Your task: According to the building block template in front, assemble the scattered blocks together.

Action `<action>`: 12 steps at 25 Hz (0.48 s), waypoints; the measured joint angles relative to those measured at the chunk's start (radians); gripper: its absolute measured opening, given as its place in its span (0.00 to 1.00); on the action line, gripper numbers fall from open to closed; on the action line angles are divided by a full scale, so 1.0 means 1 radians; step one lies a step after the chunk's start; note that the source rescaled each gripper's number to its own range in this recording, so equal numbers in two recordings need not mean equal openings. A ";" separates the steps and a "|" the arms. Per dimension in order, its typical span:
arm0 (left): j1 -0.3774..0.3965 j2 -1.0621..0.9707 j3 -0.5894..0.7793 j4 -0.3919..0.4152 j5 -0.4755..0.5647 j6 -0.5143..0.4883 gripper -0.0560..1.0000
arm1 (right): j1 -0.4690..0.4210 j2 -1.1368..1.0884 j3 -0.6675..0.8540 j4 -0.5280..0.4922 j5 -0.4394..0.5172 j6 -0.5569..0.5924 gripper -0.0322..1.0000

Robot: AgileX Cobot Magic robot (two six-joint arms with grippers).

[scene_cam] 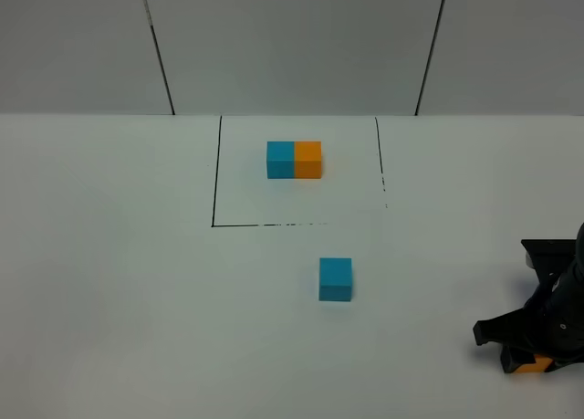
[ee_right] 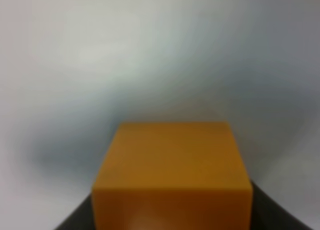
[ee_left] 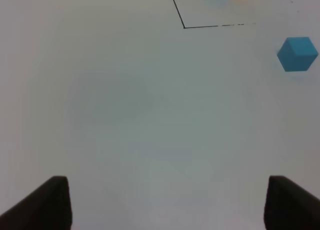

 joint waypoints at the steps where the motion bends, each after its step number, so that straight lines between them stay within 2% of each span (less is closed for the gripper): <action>1: 0.000 0.000 0.000 0.000 0.000 0.000 0.68 | 0.000 -0.001 0.000 0.000 0.001 -0.002 0.03; 4: 0.000 0.000 0.000 0.000 0.000 0.000 0.68 | 0.000 -0.015 -0.017 0.000 0.038 -0.049 0.03; 8: 0.000 0.000 0.000 0.000 0.000 0.000 0.68 | 0.011 -0.058 -0.133 -0.002 0.160 -0.217 0.03; 12: 0.000 0.000 0.000 0.000 0.000 0.000 0.68 | 0.076 -0.066 -0.272 -0.033 0.274 -0.515 0.03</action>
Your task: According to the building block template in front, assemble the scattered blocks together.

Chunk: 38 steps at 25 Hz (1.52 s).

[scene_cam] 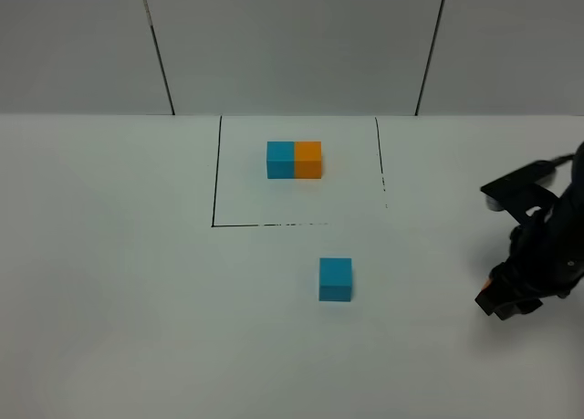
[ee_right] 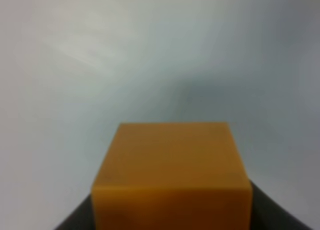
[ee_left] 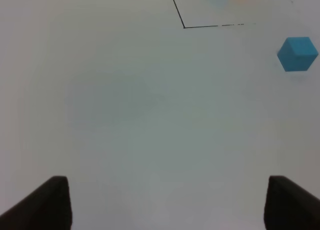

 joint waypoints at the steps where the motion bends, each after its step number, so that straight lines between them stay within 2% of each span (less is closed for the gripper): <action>1: 0.000 0.000 0.000 0.000 0.000 0.000 0.68 | 0.023 0.004 -0.027 -0.010 0.015 -0.094 0.03; 4: 0.000 0.000 0.000 0.000 0.000 0.000 0.68 | 0.079 0.039 -0.114 -0.029 0.064 -0.284 0.03; 7: 0.000 0.000 0.000 0.000 0.000 0.000 0.68 | 0.135 0.114 -0.208 -0.087 0.137 -0.347 0.03; 9: 0.000 0.000 0.000 0.000 0.000 0.000 0.68 | 0.170 0.176 -0.275 -0.132 0.177 -0.337 0.03; 13: 0.000 0.000 0.000 0.000 0.000 0.000 0.68 | 0.228 0.274 -0.384 -0.199 0.196 -0.320 0.03; 21: 0.000 0.000 0.000 0.000 0.000 0.000 0.68 | 0.282 0.414 -0.547 -0.204 0.233 -0.355 0.03; 26: 0.000 0.000 0.000 0.000 0.000 0.000 0.68 | 0.282 0.462 -0.565 -0.188 0.261 -0.383 0.03; 38: 0.000 0.000 0.000 0.000 0.000 0.000 0.68 | 0.282 0.501 -0.557 -0.136 0.234 -0.384 0.03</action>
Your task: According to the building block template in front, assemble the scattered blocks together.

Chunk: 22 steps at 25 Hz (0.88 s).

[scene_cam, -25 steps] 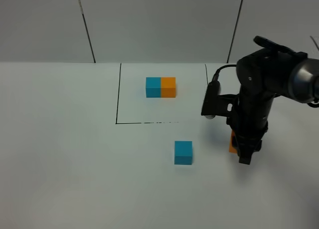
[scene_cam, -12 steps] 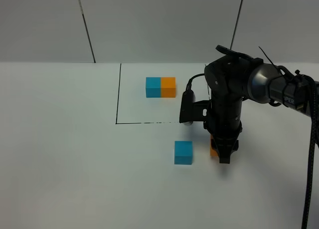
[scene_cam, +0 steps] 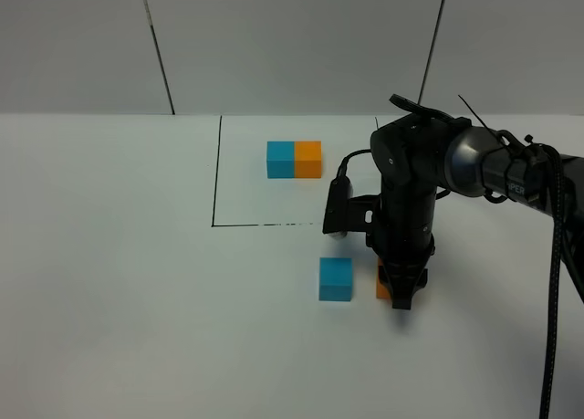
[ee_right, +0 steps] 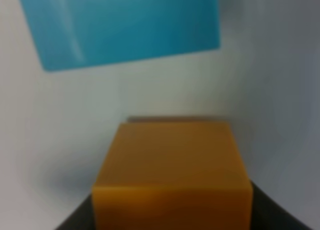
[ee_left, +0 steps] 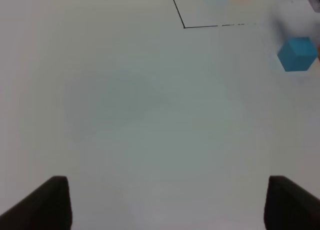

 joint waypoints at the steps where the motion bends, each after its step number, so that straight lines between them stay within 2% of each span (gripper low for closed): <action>1: 0.000 0.000 0.000 0.000 0.000 0.000 0.68 | 0.000 0.001 0.006 0.002 -0.007 0.000 0.03; 11: 0.000 0.000 0.000 0.000 0.000 0.000 0.68 | 0.034 0.003 0.029 0.004 -0.079 -0.007 0.03; 22: 0.000 0.000 0.000 0.000 0.000 0.000 0.68 | 0.040 0.005 0.030 0.003 -0.090 -0.018 0.03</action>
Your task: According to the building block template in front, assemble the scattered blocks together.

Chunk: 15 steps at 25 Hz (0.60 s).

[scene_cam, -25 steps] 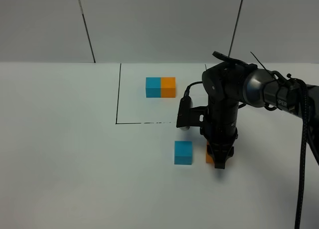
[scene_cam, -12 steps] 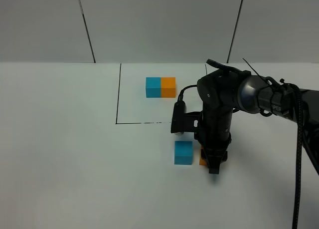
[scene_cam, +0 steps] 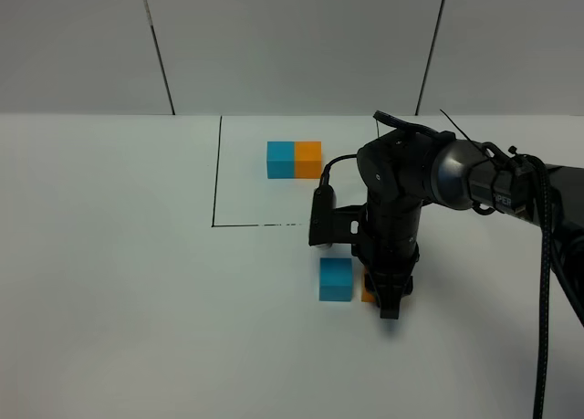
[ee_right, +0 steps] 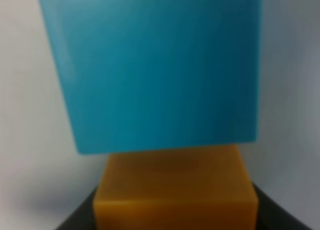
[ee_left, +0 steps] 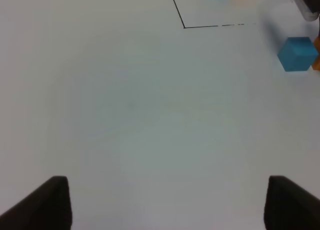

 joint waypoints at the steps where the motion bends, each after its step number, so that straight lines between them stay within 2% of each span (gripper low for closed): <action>1: 0.000 0.000 0.000 0.000 0.000 0.000 0.68 | 0.000 0.000 0.000 0.000 0.000 -0.002 0.03; 15: 0.000 0.000 0.000 0.000 0.000 0.000 0.68 | 0.004 0.000 0.000 -0.004 -0.002 -0.023 0.03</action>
